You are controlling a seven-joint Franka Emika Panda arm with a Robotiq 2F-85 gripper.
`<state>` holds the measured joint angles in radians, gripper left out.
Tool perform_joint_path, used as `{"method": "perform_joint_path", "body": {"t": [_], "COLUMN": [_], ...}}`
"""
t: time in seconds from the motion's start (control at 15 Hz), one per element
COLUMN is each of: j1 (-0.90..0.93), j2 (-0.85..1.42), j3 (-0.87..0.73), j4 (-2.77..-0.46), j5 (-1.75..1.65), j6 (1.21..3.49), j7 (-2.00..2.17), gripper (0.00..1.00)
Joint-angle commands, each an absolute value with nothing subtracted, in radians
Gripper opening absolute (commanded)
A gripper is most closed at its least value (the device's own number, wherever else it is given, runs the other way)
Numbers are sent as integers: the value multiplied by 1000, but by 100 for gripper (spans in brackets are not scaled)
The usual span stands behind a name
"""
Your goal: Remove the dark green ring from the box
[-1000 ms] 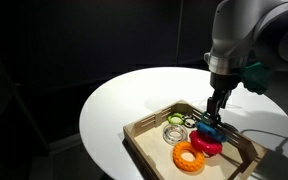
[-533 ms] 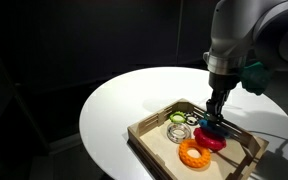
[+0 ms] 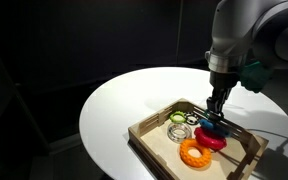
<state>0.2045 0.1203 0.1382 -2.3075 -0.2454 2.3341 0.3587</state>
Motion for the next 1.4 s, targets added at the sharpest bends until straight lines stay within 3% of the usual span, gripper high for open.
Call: {"method": "perform_joint_path", "body": {"t": [0.0,1.33], "j1": [188,43], "j2": [102,86], "j3": [128,-7], "j4": [-2297,-2315], "j5": [-211,-197], "j6": [2328,2299], "j7": [346,353], "gripper": [7,7]}}
